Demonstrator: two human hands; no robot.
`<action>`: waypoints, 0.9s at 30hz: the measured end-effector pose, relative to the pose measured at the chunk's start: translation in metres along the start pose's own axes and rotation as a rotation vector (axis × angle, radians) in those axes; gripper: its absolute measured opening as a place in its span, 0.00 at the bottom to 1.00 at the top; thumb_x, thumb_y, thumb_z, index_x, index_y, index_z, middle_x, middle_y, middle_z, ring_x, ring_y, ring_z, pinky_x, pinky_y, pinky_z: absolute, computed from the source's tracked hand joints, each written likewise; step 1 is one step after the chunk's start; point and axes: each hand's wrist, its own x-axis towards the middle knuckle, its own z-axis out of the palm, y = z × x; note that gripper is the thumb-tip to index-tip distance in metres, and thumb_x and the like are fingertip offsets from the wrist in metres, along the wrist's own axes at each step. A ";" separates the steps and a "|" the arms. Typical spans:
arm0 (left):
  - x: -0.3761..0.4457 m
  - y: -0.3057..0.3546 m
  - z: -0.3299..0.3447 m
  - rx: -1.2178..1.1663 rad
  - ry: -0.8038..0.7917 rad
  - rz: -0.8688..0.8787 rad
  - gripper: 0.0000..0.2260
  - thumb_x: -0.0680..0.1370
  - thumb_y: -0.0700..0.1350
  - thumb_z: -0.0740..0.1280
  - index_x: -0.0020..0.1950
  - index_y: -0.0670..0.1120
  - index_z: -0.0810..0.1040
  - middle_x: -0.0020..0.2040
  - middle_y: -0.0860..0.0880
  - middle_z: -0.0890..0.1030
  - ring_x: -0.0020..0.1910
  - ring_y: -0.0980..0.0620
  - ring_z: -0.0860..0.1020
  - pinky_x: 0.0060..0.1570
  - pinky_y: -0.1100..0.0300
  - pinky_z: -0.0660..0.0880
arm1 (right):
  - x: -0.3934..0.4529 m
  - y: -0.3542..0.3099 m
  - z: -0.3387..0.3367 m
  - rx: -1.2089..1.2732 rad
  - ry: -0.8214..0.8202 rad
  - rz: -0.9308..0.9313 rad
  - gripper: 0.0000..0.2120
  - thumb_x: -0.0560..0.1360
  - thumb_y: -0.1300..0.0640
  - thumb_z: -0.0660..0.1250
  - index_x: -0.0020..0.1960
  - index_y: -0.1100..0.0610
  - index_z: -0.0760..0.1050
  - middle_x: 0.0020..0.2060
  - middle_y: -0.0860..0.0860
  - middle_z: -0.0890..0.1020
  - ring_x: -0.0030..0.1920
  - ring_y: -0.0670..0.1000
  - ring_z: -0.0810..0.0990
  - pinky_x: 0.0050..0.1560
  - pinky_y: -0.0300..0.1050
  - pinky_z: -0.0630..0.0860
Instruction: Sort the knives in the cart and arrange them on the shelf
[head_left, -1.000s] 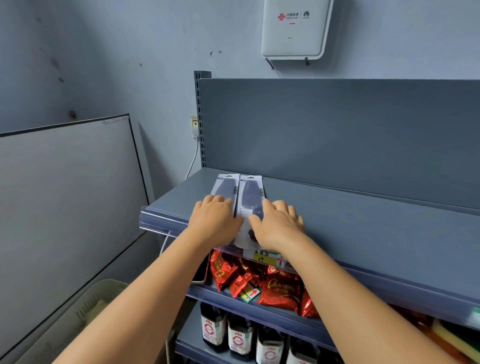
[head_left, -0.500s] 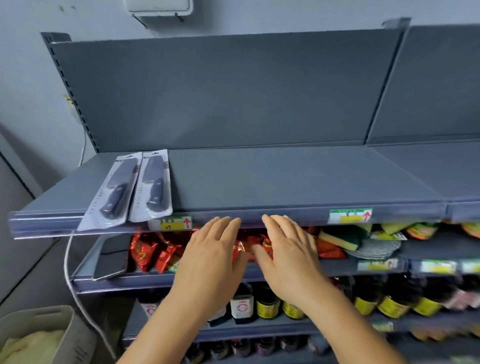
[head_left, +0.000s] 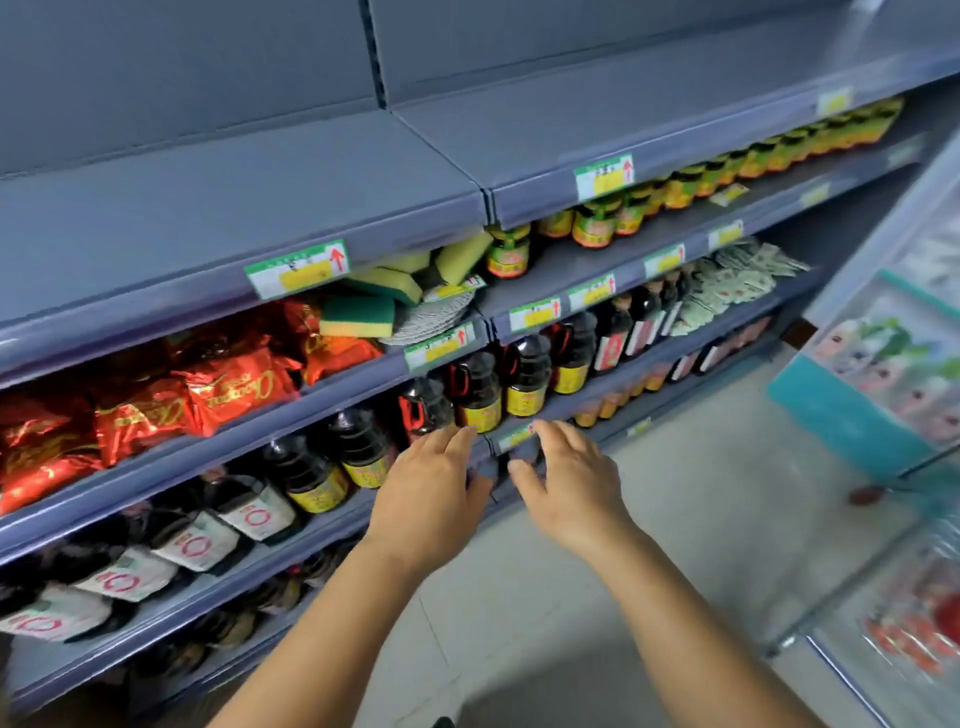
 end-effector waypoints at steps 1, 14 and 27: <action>0.006 0.019 0.014 0.000 -0.033 0.017 0.23 0.79 0.51 0.60 0.73 0.47 0.64 0.70 0.50 0.70 0.68 0.48 0.68 0.64 0.58 0.66 | -0.004 0.024 -0.005 0.002 -0.009 0.045 0.27 0.80 0.44 0.55 0.75 0.54 0.57 0.74 0.49 0.61 0.74 0.52 0.57 0.69 0.48 0.58; 0.067 0.249 0.160 0.009 -0.403 0.323 0.24 0.81 0.52 0.57 0.76 0.49 0.58 0.75 0.51 0.63 0.72 0.51 0.62 0.69 0.59 0.59 | -0.075 0.285 -0.046 0.096 0.063 0.555 0.26 0.80 0.44 0.55 0.75 0.54 0.58 0.72 0.51 0.64 0.72 0.54 0.62 0.69 0.47 0.62; 0.115 0.408 0.231 -0.006 -0.653 0.809 0.20 0.80 0.49 0.58 0.72 0.48 0.64 0.69 0.48 0.69 0.67 0.49 0.68 0.62 0.57 0.67 | -0.123 0.405 -0.083 0.267 0.361 1.088 0.22 0.78 0.45 0.59 0.69 0.55 0.67 0.66 0.54 0.72 0.64 0.56 0.71 0.62 0.49 0.68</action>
